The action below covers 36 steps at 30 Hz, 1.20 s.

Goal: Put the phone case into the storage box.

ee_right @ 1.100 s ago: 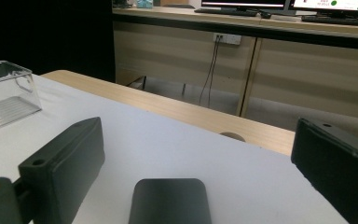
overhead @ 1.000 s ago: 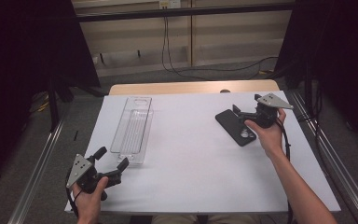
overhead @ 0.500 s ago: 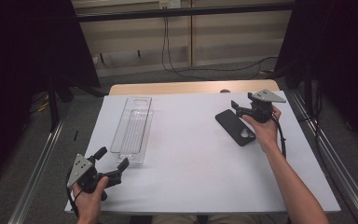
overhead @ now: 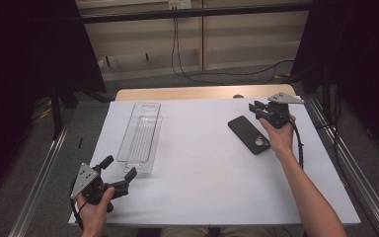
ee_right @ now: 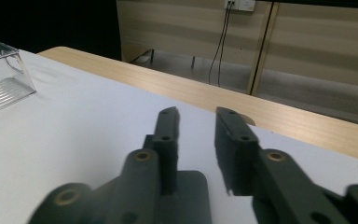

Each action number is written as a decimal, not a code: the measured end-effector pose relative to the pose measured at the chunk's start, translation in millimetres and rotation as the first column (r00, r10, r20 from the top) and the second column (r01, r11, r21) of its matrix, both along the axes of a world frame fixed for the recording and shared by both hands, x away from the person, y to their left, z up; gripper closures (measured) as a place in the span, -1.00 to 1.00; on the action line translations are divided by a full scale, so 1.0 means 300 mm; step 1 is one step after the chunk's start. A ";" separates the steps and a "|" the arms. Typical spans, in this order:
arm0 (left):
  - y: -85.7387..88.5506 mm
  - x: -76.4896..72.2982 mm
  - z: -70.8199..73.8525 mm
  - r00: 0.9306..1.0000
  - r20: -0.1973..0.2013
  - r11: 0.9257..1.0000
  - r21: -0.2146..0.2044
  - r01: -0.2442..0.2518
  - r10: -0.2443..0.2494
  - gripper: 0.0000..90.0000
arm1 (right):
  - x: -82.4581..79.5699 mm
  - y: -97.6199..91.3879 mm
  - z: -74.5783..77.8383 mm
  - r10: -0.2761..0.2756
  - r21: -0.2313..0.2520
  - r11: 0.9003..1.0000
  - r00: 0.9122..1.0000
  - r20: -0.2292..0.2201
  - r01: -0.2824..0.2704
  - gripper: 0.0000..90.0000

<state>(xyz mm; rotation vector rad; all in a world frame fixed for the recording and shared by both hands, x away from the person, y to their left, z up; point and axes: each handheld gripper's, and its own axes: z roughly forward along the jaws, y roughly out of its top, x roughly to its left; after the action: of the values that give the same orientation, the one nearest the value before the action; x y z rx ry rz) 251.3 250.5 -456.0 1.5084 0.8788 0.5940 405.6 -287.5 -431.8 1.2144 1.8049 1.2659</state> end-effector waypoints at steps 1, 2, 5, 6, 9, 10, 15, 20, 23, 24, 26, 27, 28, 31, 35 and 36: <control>0.000 0.000 0.000 1.000 0.000 1.000 0.000 0.000 0.000 -0.93 | 0.004 -0.002 0.000 0.014 0.014 1.000 1.000 -0.010 -0.014 0.77; 0.000 0.000 0.000 1.000 0.000 1.000 0.000 0.000 0.000 -0.93 | 0.006 -0.003 0.001 0.018 0.013 1.000 1.000 -0.016 -0.018 0.84; 0.003 -0.001 0.000 1.000 -0.003 1.000 0.006 -0.011 0.011 -0.93 | 0.011 -0.005 0.007 0.033 0.012 0.999 0.999 -0.036 -0.033 0.95; 0.003 -0.001 0.000 1.000 -0.003 1.000 0.006 -0.011 0.011 -0.93 | 0.012 -0.004 0.011 0.029 0.012 1.000 0.999 -0.046 -0.028 0.97; 0.007 -0.001 0.000 1.000 0.000 1.000 0.011 0.001 -0.001 -0.93 | 0.018 -0.003 0.022 0.025 0.011 1.000 0.998 -0.065 -0.024 0.99; 0.006 -0.001 0.001 1.000 0.003 1.000 0.008 0.000 0.000 -0.94 | 0.025 -0.003 0.030 0.032 0.022 0.999 0.996 -0.088 -0.031 1.00; 0.007 -0.001 0.001 1.000 0.001 1.000 0.009 0.003 -0.003 -0.94 | 0.043 -0.003 0.038 0.035 0.035 0.999 0.984 -0.173 -0.029 1.00; 0.007 -0.002 0.002 1.000 0.003 1.000 0.000 -0.006 0.006 -0.94 | 0.063 -0.008 0.043 0.022 0.036 0.999 0.974 -0.225 -0.015 1.00; 0.008 -0.001 0.000 1.000 0.000 1.000 0.010 -0.002 0.002 -0.94 | 0.086 -0.011 0.052 0.028 0.026 0.999 0.960 -0.279 -0.022 1.00; 0.007 0.000 0.000 1.000 0.001 1.000 0.011 0.002 -0.002 -0.94 | 0.086 -0.011 0.052 0.028 0.026 0.999 0.960 -0.279 -0.022 1.00; 0.003 0.000 -0.001 1.000 0.001 1.000 0.005 0.003 -0.003 -0.94 | 0.096 -0.012 0.057 0.031 0.027 0.999 0.951 -0.307 -0.024 1.00; 0.003 0.000 -0.001 1.000 0.000 1.000 0.007 0.008 -0.008 -0.94 | 0.110 -0.012 0.061 0.039 0.027 0.999 0.937 -0.347 -0.032 1.00; 0.004 0.000 -0.001 1.000 0.000 1.000 0.008 0.008 -0.008 -0.94 | 0.114 -0.012 0.063 0.041 0.024 0.999 0.930 -0.364 -0.035 1.00; 0.005 -0.001 -0.001 1.000 -0.007 1.000 -0.002 0.015 -0.015 -0.94 | 0.130 -0.012 0.068 0.041 0.021 0.999 0.915 -0.402 -0.035 1.00; 0.004 0.000 -0.001 1.000 -0.005 1.000 0.001 0.006 -0.006 -0.93 | 0.150 -0.010 0.067 0.041 0.006 0.999 0.885 -0.465 -0.043 1.00; 0.004 0.000 -0.001 1.000 -0.005 1.000 0.001 0.006 -0.006 -0.94 | 0.150 -0.010 0.067 0.041 0.006 0.999 0.885 -0.465 -0.043 1.00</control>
<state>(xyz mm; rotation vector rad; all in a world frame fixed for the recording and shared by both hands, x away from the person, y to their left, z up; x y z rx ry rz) 251.4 251.7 -456.3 1.5136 0.8770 0.5864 450.7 -290.6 -411.6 1.5866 2.1760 1.0485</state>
